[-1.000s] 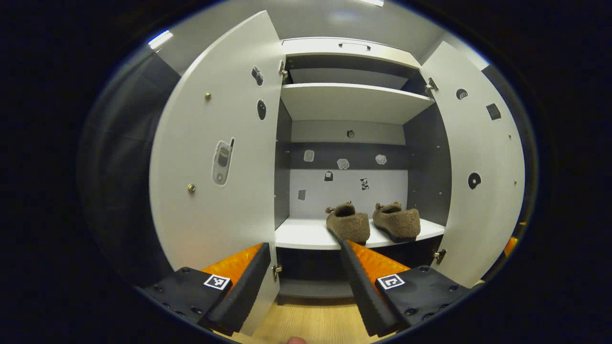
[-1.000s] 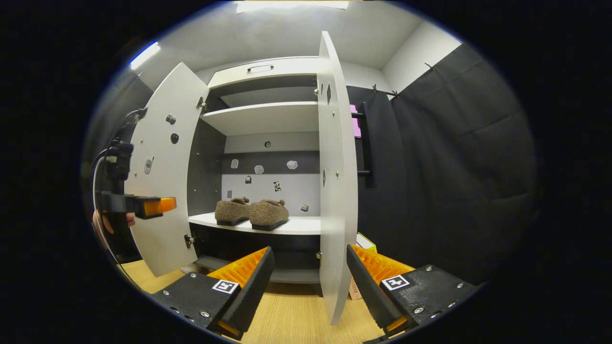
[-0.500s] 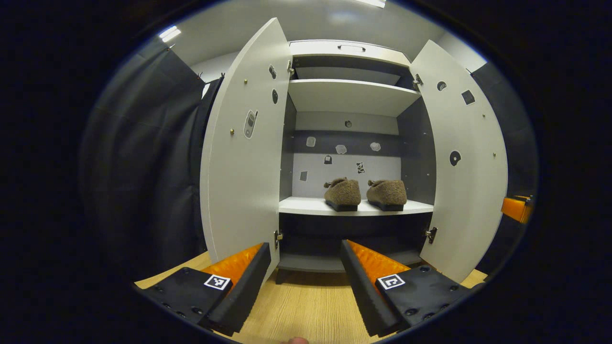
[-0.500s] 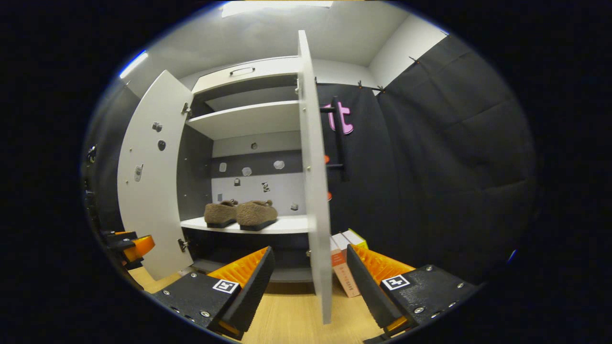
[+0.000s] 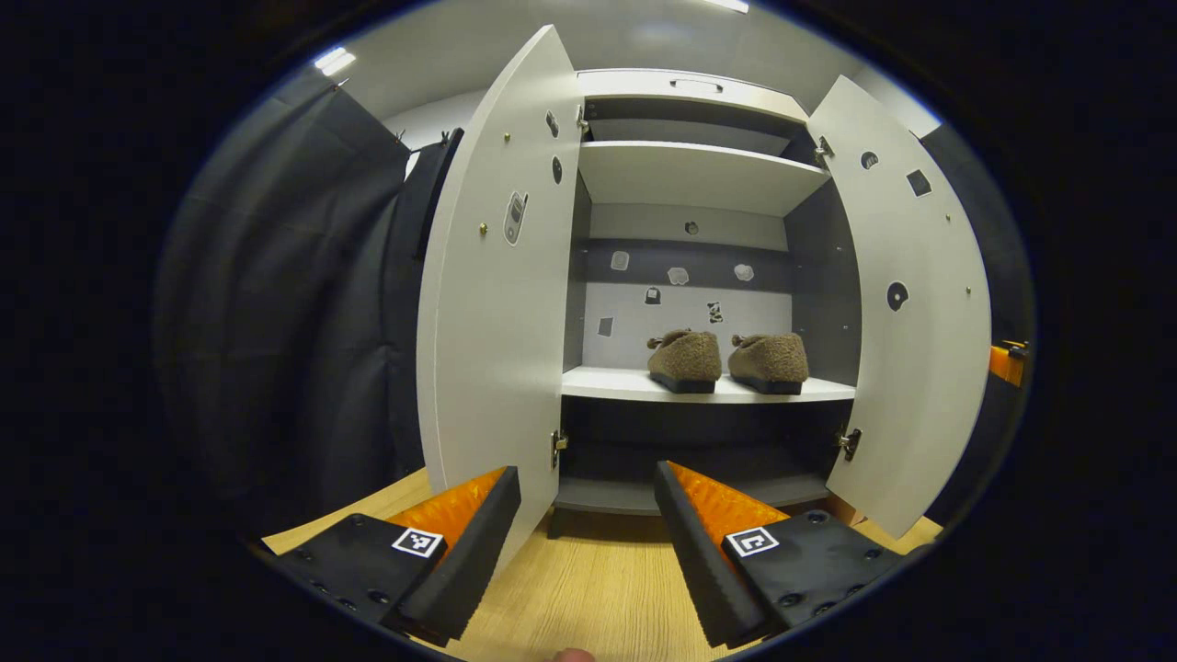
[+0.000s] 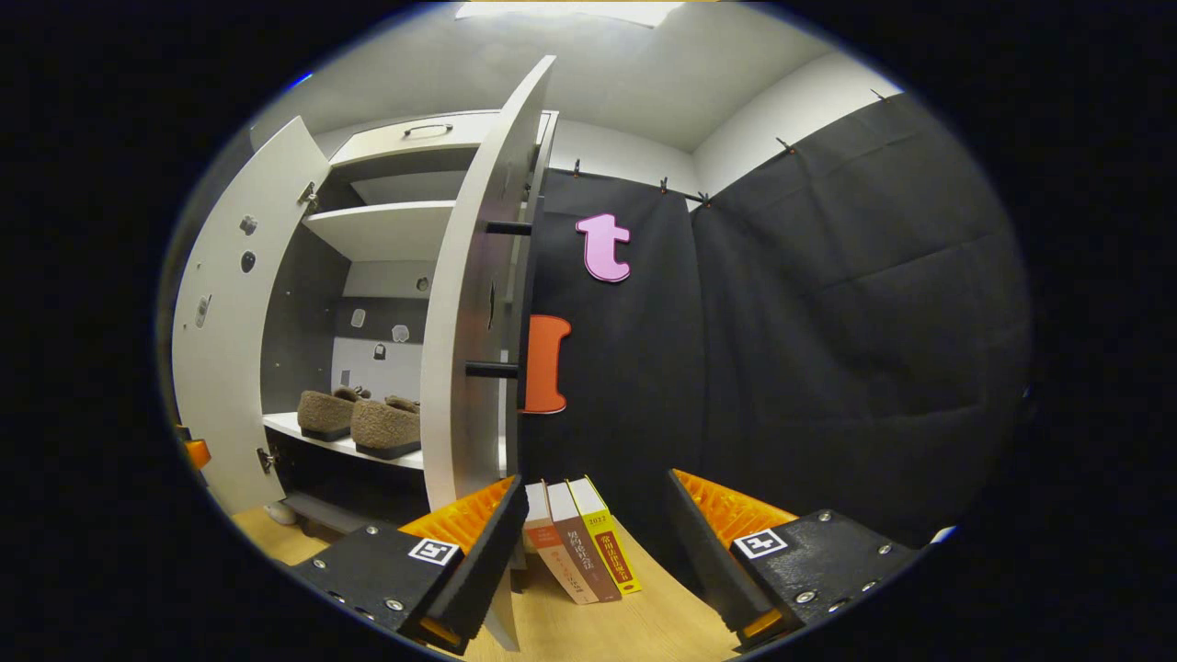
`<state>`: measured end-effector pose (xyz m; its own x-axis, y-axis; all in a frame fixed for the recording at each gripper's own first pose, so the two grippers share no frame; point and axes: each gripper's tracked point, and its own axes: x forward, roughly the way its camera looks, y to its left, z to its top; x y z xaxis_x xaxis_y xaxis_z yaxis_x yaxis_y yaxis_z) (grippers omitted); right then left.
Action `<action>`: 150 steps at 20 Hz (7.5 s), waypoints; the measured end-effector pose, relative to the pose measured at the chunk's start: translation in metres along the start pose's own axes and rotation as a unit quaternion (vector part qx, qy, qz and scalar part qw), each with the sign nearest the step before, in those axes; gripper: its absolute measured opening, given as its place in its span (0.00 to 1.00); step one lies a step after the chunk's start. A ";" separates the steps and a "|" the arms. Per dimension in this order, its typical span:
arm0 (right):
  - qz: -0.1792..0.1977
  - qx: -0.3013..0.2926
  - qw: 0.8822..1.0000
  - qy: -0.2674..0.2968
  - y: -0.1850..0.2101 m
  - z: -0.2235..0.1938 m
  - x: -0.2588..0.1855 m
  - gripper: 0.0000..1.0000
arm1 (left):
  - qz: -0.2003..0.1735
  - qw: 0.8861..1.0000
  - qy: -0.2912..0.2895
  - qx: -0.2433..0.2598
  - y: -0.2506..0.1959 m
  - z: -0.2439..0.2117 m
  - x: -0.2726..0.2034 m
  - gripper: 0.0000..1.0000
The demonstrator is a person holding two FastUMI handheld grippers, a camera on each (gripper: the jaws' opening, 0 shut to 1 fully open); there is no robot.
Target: Grab one shoe with the right hand and put it into the shoe cabinet, grab the other shoe with the left hand and put it into the shoe cabinet; then close the right door with the right hand and the left door with the left hand.
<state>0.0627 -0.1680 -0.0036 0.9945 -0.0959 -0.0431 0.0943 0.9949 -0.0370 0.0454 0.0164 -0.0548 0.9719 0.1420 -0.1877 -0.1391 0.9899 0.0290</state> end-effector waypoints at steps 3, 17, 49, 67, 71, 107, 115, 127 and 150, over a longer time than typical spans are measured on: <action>0.002 0.000 1.000 -0.004 0.001 0.002 0.003 0.92 | 0.000 1.000 -0.007 0.006 0.001 0.003 -0.004 0.96; 0.118 0.022 0.993 0.001 0.108 0.009 -0.005 0.90 | -0.005 1.000 -0.010 0.009 0.008 0.009 -0.011 0.99; 0.166 0.046 0.985 0.030 0.257 -0.024 0.082 0.91 | -0.003 1.000 0.000 0.011 0.026 0.004 -0.032 0.96; 0.158 0.024 0.987 0.035 0.256 -0.033 0.076 0.92 | 0.096 0.995 0.010 -0.026 0.117 0.011 -0.038 0.96; 0.160 0.026 0.986 0.033 0.235 -0.033 0.027 0.92 | 0.144 0.990 0.000 -0.006 0.168 0.025 -0.028 0.96; 0.071 0.021 0.996 0.041 0.122 -0.014 -0.052 0.92 | -0.099 0.994 0.017 -0.037 -0.007 0.036 0.104 0.95; 0.038 0.021 0.998 0.044 0.098 -0.016 -0.054 0.92 | -0.137 0.990 0.013 -0.029 -0.063 0.035 0.137 0.92; -0.006 0.020 0.999 0.041 0.059 -0.015 -0.062 0.92 | -0.140 0.990 0.012 -0.018 -0.106 0.032 0.158 0.96; 0.044 0.041 0.997 0.044 0.091 -0.018 -0.068 0.92 | -0.090 0.996 -0.006 -0.017 -0.053 0.052 0.048 0.97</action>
<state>0.0031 -0.0714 -0.0224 0.9915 -0.0075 -0.1295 0.0142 0.9986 0.0514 0.1093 -0.0294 -0.0143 0.9840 -0.0366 -0.1743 0.0305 0.9988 -0.0373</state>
